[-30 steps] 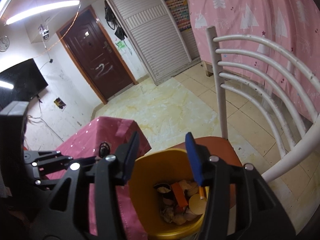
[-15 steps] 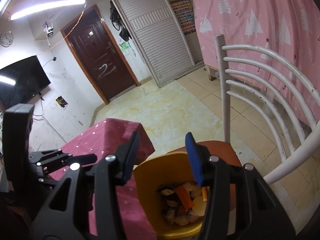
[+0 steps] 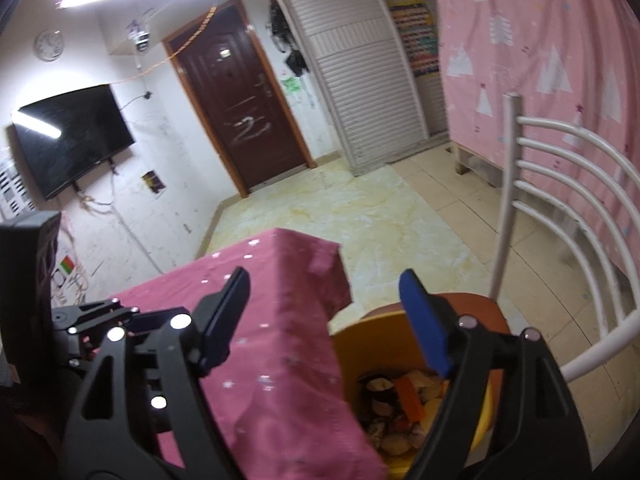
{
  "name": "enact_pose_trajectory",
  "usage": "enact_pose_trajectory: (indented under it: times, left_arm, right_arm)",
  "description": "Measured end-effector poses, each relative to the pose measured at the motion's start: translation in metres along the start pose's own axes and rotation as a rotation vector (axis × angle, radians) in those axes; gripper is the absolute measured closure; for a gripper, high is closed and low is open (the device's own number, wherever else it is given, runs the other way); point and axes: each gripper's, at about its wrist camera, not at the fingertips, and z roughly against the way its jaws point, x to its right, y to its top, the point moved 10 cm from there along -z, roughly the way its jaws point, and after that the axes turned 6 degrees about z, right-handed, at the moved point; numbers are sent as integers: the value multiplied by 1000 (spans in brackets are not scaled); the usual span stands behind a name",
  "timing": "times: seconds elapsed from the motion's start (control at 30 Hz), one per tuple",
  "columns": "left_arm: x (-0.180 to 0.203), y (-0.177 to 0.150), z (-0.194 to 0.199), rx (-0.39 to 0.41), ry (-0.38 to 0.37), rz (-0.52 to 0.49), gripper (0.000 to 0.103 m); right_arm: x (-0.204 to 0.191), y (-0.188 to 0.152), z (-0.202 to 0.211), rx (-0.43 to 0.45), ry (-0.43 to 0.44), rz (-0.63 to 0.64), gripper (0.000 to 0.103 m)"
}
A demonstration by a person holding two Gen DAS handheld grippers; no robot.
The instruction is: Collect trash
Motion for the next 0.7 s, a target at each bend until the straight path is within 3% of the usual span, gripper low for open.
enact_pose_trajectory:
  times: [0.27, 0.7]
  left_arm:
    - [-64, -22, 32, 65, 46, 126, 33]
    - [-154, -64, 70, 147, 121, 286, 26]
  right_arm:
    - [-64, -5, -11, -18, 80, 72, 7]
    - [-149, -21, -25, -61, 181, 175, 6]
